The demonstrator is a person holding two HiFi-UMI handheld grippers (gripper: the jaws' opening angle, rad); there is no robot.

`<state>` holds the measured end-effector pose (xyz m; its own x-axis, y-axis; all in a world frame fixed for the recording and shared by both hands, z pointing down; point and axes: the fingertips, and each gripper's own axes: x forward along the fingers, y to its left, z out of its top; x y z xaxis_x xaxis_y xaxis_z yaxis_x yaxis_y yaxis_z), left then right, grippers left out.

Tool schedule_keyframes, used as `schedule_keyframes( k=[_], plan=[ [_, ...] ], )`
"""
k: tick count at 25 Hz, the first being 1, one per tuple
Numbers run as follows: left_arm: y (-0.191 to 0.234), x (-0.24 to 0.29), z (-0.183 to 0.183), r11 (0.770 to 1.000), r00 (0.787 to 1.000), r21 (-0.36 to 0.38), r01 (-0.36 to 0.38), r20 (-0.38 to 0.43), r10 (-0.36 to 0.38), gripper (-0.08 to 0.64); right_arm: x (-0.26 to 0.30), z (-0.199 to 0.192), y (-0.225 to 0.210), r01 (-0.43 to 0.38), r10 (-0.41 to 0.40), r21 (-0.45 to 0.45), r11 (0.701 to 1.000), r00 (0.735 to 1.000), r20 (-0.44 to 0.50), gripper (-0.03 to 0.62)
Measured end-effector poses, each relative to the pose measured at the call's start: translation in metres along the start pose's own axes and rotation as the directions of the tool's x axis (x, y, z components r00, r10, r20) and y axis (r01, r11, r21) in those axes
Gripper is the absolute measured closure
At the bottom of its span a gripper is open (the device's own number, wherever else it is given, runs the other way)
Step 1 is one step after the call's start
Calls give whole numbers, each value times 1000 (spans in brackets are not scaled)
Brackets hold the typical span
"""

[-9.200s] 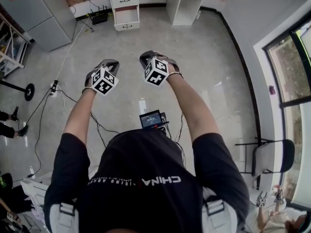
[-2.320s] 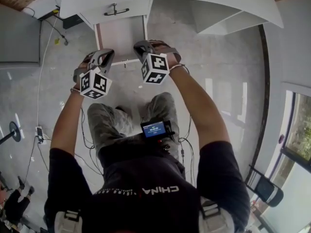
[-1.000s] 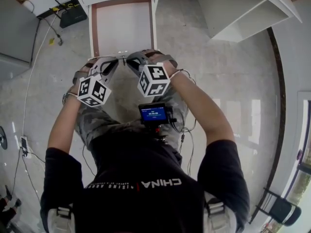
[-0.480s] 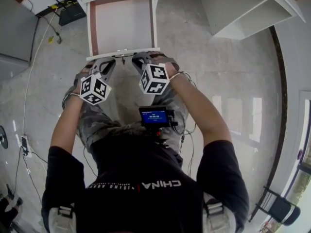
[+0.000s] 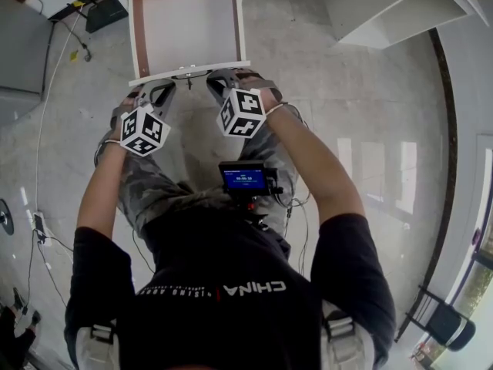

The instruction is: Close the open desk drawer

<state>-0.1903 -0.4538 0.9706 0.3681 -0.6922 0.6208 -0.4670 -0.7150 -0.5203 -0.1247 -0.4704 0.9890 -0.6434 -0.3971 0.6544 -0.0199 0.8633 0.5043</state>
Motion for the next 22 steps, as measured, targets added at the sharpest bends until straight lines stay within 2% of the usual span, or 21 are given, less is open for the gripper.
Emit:
schedule_keyframes(
  k=[7,18,22],
  plan=[
    [7,-6,6,1000,1000,20,-15,6,15,548,-9,11,-9,32,-31,-32,999,999,33,577],
    [57,-25,31,990,991,52,-133,32,131,548,-24,37,-54,127,-124,-41,991,990,72,577],
    [76,-30,41,987,988,67,-149,45,146,548,-29,48,-74,160,-155,-58,985,984,87,577]
  ],
)
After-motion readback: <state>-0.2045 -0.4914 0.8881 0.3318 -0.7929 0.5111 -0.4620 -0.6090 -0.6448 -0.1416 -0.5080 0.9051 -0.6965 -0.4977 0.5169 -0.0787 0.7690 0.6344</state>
